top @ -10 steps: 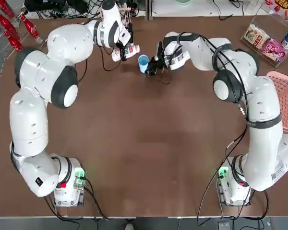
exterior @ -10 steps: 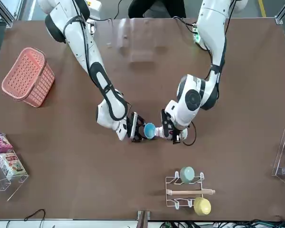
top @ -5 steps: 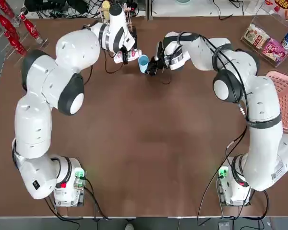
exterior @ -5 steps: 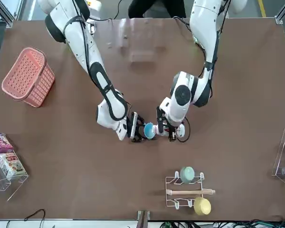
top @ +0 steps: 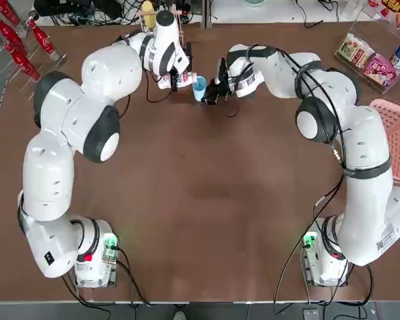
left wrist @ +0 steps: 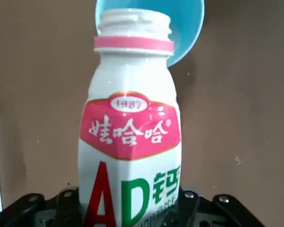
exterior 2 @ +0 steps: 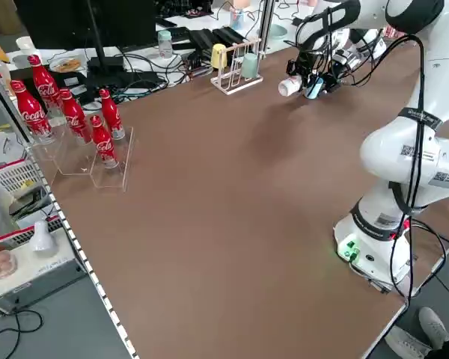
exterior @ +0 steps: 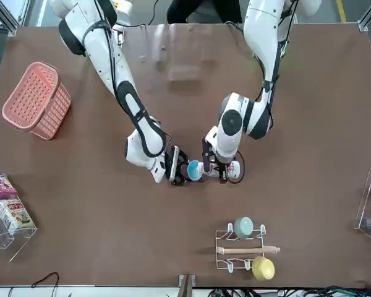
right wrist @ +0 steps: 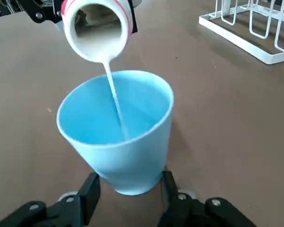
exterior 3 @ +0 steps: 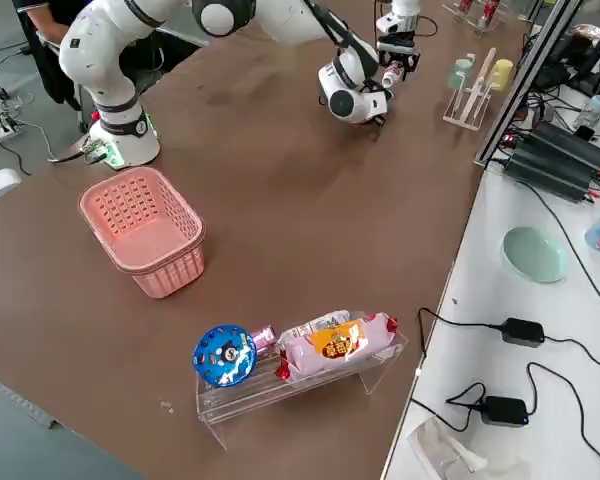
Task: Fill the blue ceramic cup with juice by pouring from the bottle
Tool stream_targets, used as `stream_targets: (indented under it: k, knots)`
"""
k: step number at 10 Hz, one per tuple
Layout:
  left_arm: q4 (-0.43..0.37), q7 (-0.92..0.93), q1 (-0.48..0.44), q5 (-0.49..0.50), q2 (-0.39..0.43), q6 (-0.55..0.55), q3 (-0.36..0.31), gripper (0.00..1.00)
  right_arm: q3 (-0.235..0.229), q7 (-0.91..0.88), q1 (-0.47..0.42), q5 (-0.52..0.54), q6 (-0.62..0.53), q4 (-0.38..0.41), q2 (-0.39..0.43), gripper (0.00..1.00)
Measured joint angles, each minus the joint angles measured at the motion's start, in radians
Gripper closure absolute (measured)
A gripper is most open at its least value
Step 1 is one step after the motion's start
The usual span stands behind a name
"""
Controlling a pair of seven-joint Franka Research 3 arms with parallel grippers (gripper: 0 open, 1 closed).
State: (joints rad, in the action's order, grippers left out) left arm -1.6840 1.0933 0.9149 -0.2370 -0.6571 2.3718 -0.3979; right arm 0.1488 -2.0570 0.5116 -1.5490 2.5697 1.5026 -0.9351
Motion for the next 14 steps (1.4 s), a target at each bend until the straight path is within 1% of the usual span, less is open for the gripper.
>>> stream_targets:
  k: [5,14]
  knots:
    - [0.0,-0.001,0.022,0.0,-0.001,0.0,-0.023,0.42,0.0,0.0,-0.001,0.0,-0.001,0.0,0.0,0.38]
    - [0.004,-0.003,0.025,0.0,-0.001,-0.007,-0.027,0.42,0.0,0.0,-0.003,0.0,-0.002,0.0,0.0,0.38]
